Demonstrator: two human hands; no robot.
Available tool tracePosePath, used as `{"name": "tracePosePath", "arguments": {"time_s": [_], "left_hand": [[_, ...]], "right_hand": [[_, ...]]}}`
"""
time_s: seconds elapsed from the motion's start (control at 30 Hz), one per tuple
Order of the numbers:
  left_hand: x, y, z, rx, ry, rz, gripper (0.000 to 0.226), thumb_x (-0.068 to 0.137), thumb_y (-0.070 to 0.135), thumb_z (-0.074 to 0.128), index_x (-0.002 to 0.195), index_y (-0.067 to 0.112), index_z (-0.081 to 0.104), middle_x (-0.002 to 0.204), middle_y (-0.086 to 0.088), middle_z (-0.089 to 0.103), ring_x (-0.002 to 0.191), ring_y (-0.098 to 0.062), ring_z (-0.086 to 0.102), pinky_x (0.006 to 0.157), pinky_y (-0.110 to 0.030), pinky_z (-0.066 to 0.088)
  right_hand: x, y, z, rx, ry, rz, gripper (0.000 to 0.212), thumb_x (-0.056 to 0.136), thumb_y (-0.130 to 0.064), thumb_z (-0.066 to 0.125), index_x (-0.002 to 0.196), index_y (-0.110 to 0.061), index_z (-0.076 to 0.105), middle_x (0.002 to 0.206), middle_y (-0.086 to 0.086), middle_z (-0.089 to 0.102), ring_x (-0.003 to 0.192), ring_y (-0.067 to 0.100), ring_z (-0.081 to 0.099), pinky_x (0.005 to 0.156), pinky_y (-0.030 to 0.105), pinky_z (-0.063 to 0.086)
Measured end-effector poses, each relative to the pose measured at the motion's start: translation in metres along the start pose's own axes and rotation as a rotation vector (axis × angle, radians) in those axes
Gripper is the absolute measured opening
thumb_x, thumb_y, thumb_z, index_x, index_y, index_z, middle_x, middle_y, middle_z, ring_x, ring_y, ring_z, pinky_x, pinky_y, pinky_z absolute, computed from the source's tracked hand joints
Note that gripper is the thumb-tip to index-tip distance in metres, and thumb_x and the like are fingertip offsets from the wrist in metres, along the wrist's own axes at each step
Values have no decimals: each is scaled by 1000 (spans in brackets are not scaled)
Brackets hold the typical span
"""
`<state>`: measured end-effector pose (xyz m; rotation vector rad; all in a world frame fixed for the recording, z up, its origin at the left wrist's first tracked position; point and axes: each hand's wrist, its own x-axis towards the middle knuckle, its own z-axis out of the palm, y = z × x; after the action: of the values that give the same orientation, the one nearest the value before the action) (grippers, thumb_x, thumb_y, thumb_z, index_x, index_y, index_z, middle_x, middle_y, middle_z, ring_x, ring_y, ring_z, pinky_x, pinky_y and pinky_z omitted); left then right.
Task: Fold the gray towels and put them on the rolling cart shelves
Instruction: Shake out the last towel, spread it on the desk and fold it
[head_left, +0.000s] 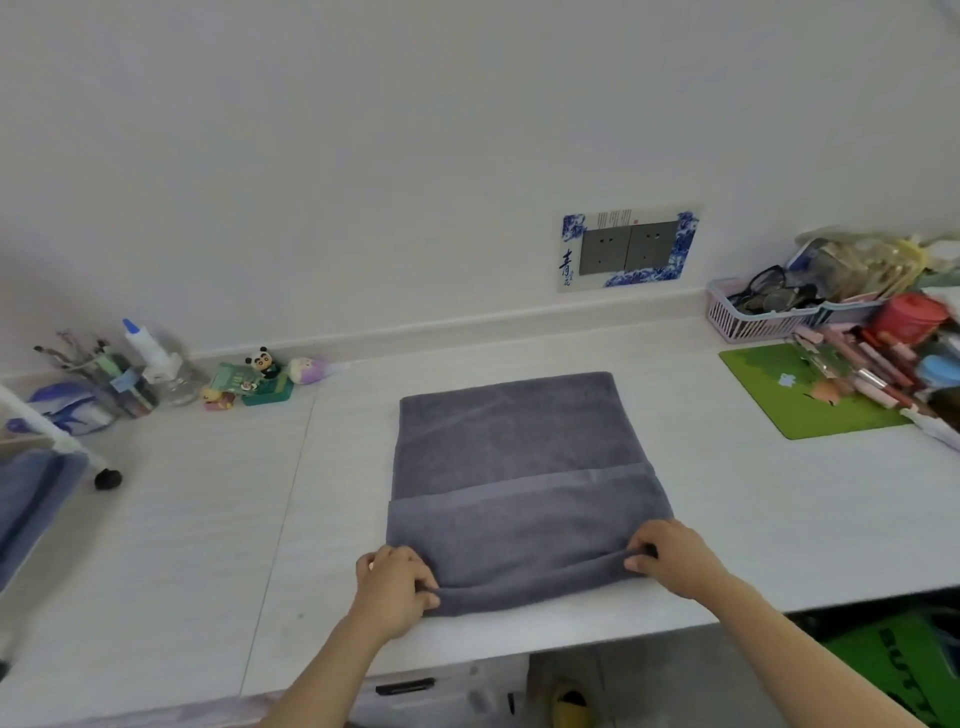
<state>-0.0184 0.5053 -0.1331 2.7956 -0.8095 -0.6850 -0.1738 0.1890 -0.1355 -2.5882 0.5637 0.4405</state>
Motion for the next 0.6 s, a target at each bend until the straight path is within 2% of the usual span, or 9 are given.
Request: {"name": "tracePosePath", "arguments": {"time_s": [0.07,0.17,0.23,0.3,0.4,0.53,0.6], "left_hand": [[-6,3,-14,-37,-156,-3,23,82,35,69,63,38,56,90,23,60,100,-6,52,93,-26,26],[-4,2,-50,-284,-345,-30,16,83,27,70,69,34,64,83,16,63,84,-5,56,82,-20,41],[0,1,-75,-366,-351,-21,10,83,22,69,75,27,69,86,11,66,81,-4,57,72,-14,43],[11,0,-100,-392,-334,-26,7,84,22,69,78,25,71,87,11,66,84,-3,57,70,-13,41],[45,0,-135,-416,-334,-70,10,85,24,67,77,28,71,89,12,66,90,-7,55,78,-19,39],[103,-5,-168,-454,-298,-135,7,85,27,67,83,29,73,97,11,67,100,-11,58,89,-25,40],[134,-8,-176,-508,-240,-143,7,85,24,67,87,26,74,98,10,69,102,-12,59,87,-22,43]], "right_hand": [[-5,-3,-11,8,-96,11,16,90,-35,57,75,-31,53,82,-9,58,79,10,56,69,16,40],[-4,-7,-40,-41,-169,-8,21,92,-36,53,72,-30,50,77,-11,54,72,7,51,64,16,37],[2,-11,-61,-65,-171,-33,22,92,-37,54,71,-28,49,79,-11,53,74,8,49,63,17,34],[16,-16,-82,-64,-154,-60,19,91,-38,55,75,-29,53,84,-10,56,80,11,52,68,20,38],[54,-26,-112,-84,-98,-103,13,91,-39,54,83,-29,57,90,-10,58,87,11,53,77,24,39],[122,-35,-149,-94,-73,-134,12,91,-40,54,88,-29,60,92,-12,58,91,10,54,79,23,38],[154,-38,-160,-82,-60,-133,12,91,-41,54,88,-31,58,93,-12,57,89,9,53,78,23,38]]}}
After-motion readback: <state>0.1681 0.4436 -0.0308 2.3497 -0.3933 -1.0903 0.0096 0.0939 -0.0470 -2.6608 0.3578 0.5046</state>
